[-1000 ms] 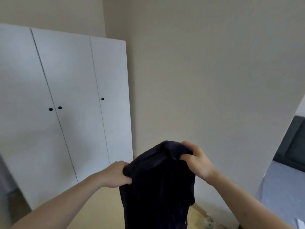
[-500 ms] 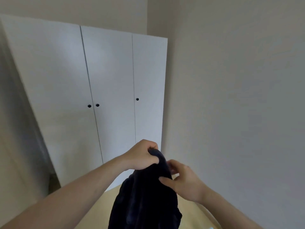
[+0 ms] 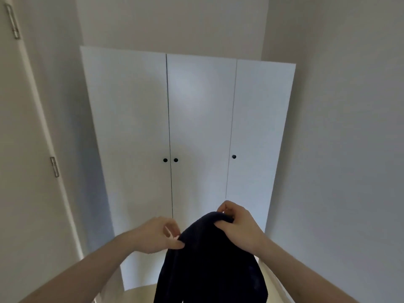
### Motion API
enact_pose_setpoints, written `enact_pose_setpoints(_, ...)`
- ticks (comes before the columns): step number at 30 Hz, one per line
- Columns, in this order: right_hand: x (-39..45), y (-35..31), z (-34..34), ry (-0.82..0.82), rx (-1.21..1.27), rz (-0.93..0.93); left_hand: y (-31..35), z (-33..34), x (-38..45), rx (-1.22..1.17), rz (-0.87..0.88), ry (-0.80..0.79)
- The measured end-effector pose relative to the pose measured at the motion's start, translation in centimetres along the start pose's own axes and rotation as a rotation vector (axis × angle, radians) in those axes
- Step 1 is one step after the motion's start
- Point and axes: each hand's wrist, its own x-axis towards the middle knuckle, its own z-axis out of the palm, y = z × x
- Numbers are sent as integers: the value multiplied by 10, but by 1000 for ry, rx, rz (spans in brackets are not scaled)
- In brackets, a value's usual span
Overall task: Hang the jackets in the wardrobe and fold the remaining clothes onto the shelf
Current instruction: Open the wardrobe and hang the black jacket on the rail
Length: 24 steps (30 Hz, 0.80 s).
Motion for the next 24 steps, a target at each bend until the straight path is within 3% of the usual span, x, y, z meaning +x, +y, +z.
enact_pose_setpoints(6,96,4,5,-11,-81,-33,-73,-66,63,-29,-151,216)
enact_pose_setpoints(11,181,20,6,22,-127,-12,-112,-120,156,-16,-213,288)
enact_pose_setpoints(24,351,57,21,86,-130,116,-183,-186,395,166,-310,192)
